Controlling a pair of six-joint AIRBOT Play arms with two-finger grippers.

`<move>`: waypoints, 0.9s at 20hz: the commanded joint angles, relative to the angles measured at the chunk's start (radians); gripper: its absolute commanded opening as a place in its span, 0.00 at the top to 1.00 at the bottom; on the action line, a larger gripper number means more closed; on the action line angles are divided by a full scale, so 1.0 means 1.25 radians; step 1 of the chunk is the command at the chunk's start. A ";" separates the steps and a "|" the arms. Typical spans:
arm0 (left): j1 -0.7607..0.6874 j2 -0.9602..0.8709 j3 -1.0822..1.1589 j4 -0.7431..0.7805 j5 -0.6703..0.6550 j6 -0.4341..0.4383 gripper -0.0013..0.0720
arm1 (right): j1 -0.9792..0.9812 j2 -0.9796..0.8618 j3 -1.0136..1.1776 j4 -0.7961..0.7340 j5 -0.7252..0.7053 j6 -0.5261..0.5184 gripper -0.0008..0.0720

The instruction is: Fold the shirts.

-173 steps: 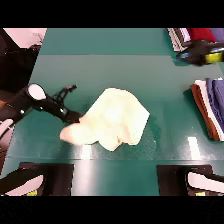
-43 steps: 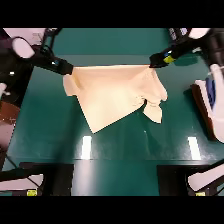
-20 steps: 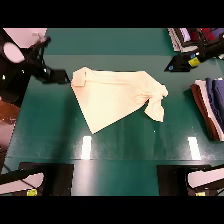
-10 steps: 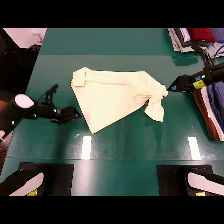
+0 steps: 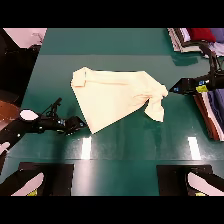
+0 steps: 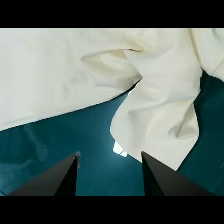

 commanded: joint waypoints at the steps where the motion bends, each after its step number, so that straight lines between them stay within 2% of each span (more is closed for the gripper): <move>1: -0.053 0.001 -0.011 -0.029 0.035 0.012 0.14 | 0.000 0.006 -0.003 0.001 -0.006 0.016 0.36; 3: -0.140 -0.001 -0.011 -0.028 0.103 0.005 0.14 | 0.000 0.006 -0.003 0.001 -0.003 0.017 0.36; 4: -0.171 -0.001 -0.011 -0.027 0.136 -0.023 0.14 | 0.000 0.006 -0.003 0.001 -0.002 0.017 0.36; 7: -0.209 -0.001 -0.011 -0.028 0.197 -0.074 0.14 | 0.000 0.006 -0.003 0.001 0.009 0.017 0.36; 14: -0.294 -0.003 -0.011 -0.030 0.271 -0.136 0.14 | 0.000 0.006 -0.003 0.001 0.011 0.017 0.36; 18: -0.295 -0.003 -0.011 -0.033 0.284 -0.140 0.15 | 0.001 0.006 -0.003 0.001 0.011 0.017 0.36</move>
